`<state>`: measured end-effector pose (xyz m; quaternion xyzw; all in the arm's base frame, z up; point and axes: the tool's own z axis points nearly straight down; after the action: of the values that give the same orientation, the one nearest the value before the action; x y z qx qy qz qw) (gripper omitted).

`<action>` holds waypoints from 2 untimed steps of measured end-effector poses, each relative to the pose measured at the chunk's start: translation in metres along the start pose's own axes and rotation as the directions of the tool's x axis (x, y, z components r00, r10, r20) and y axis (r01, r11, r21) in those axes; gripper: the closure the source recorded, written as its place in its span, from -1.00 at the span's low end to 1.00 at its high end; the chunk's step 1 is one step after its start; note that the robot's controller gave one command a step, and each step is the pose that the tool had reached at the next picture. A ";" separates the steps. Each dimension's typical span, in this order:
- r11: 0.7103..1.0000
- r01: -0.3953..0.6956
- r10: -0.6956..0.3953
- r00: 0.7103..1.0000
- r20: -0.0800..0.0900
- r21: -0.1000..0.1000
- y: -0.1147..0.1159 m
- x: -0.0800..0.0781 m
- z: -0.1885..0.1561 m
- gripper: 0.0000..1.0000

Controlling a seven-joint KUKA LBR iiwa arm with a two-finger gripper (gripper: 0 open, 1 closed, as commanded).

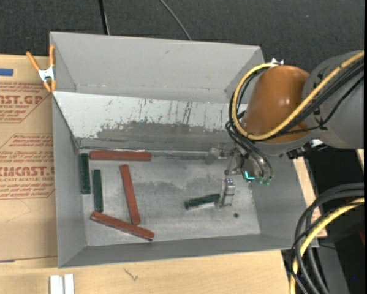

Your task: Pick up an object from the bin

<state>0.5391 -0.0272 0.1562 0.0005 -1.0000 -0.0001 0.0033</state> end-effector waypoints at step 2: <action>0.998 0.069 -0.069 0.998 0.005 0.000 -0.020 0.020 0.087 1.00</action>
Offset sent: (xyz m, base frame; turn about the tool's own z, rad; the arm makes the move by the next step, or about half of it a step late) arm -0.0202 -0.0202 -0.0862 -0.0694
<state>0.5187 -0.0470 0.0696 0.0349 -0.9994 -0.0001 0.0006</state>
